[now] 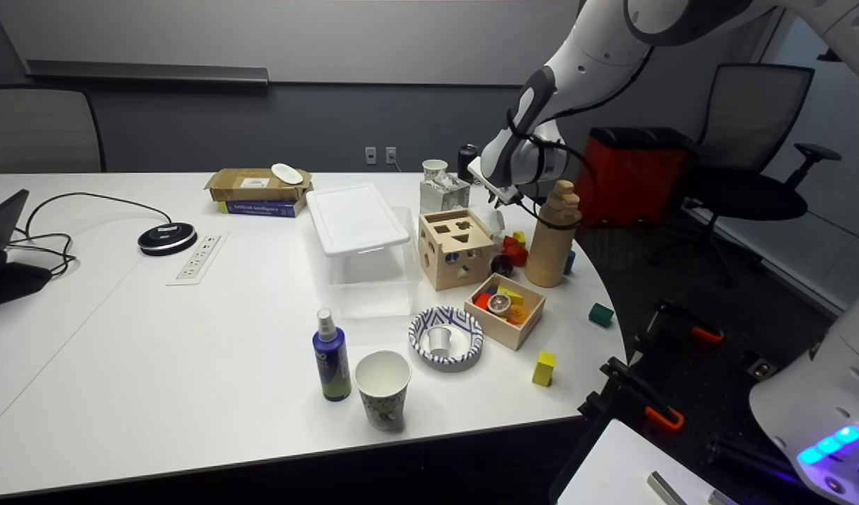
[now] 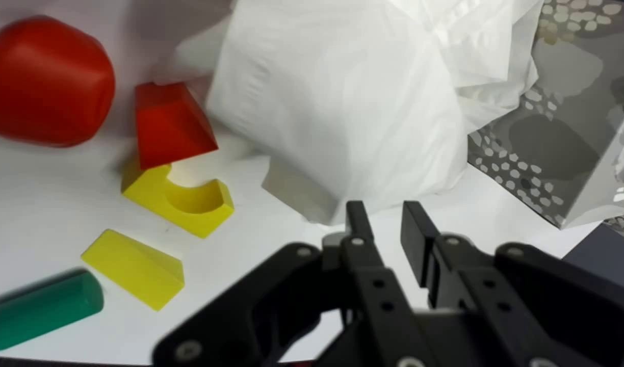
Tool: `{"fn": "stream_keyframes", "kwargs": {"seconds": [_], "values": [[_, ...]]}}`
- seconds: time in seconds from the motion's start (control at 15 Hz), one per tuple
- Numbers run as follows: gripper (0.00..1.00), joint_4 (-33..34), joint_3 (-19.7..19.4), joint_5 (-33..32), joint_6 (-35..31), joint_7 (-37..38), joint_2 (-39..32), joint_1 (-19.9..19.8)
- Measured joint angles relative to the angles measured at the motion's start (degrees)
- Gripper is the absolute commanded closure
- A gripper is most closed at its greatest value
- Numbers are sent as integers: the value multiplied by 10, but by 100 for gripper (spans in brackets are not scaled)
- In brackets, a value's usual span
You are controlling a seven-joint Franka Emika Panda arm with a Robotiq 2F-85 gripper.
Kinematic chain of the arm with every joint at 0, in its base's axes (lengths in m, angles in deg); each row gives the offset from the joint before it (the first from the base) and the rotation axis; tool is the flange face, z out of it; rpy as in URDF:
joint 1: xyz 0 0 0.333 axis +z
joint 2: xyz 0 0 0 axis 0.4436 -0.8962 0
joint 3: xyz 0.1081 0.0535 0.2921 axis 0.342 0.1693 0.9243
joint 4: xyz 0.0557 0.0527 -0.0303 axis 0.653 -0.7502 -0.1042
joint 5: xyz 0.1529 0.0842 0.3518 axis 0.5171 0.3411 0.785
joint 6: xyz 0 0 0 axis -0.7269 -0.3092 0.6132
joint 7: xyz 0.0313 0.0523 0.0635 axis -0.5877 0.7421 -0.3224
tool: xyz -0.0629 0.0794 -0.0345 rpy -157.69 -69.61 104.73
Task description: Wipe the top of the water bottle with a paper towel
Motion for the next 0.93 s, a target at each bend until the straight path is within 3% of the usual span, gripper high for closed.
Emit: {"fn": "stream_keyframes", "kwargs": {"seconds": [0.4, 0.73, 0.93], "values": [[1, 7, 24, 20, 4, 0, 28, 3], [0, -4, 84, 30, 15, 0, 93, 2], [0, -34, 100, 30, 57, -15, 153, 12]]}}
